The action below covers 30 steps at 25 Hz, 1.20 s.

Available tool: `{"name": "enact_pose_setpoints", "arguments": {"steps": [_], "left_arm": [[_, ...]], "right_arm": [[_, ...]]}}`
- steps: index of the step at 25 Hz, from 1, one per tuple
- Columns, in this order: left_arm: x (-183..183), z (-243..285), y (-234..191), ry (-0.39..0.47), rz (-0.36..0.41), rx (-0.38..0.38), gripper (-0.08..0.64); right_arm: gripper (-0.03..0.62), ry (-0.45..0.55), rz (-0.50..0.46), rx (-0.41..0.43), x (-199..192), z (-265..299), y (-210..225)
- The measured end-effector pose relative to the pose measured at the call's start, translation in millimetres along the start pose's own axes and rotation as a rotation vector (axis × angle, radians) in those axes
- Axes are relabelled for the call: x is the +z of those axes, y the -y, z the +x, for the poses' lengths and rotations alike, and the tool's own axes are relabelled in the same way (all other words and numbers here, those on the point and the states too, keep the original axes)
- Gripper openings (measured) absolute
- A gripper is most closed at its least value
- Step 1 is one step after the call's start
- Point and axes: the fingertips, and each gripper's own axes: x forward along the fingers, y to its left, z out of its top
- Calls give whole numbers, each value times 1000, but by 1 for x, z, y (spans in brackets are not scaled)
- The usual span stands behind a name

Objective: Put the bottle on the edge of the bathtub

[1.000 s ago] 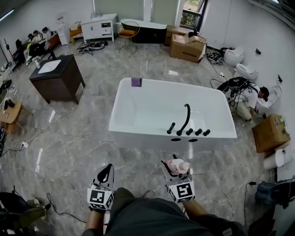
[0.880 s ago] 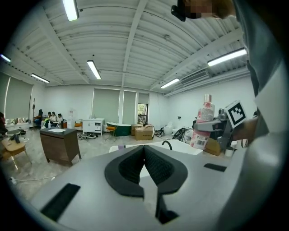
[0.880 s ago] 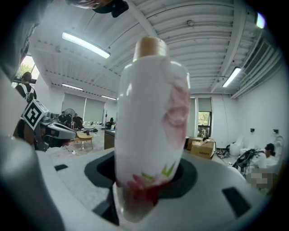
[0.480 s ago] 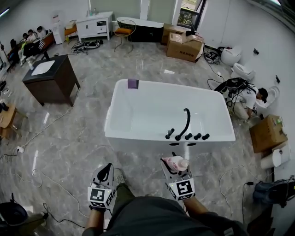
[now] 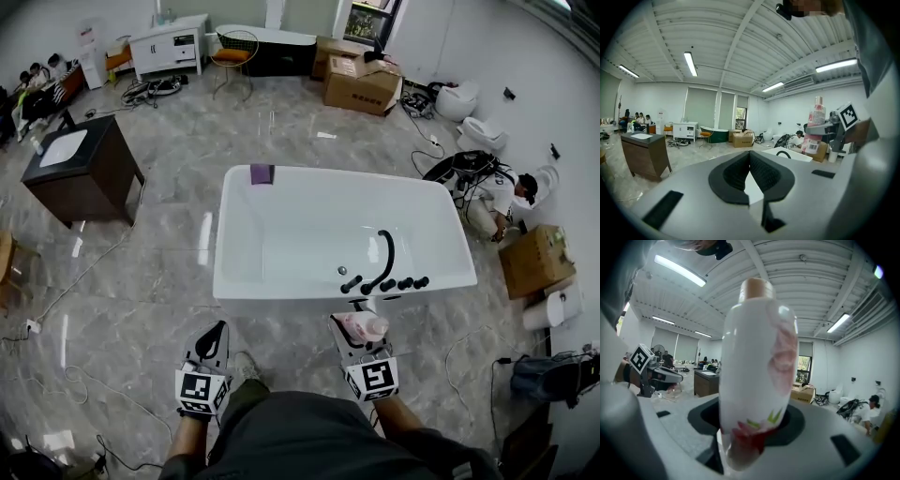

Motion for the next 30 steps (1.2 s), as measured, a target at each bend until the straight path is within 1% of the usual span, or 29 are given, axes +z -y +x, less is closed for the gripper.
{"name": "enact_pose_setpoints", "arguments": {"steps": [6, 9, 11, 15, 18, 20, 22, 24, 30], "left_arm": [[10, 29, -45, -18, 14, -46, 2], [10, 46, -66, -27, 24, -52, 2], [9, 58, -74, -37, 21, -50, 2], [4, 74, -70, -50, 0, -15, 0], [-4, 87, -67, -49, -8, 30, 0], [-14, 94, -63, -57, -29, 62, 1], [-27, 99, -57, -68, -47, 87, 1], [-42, 105, -51, -77, -47, 103, 1], [-102, 125, -50, -102, -64, 150, 0]], "right_arm": [[229, -13, -12, -33, 9, 53, 1], [229, -6, -23, -22, 13, 82, 1], [229, -8, -34, 4, 15, 101, 1], [229, -3, -56, 102, 11, 125, 1], [229, 8, -114, 207, 3, 149, -4], [229, 14, -150, 288, -7, 167, -11], [229, 26, -174, 361, -21, 181, -17], [229, 36, -203, 425, -38, 192, -22], [229, 65, -249, 588, -109, 226, -38]]}}
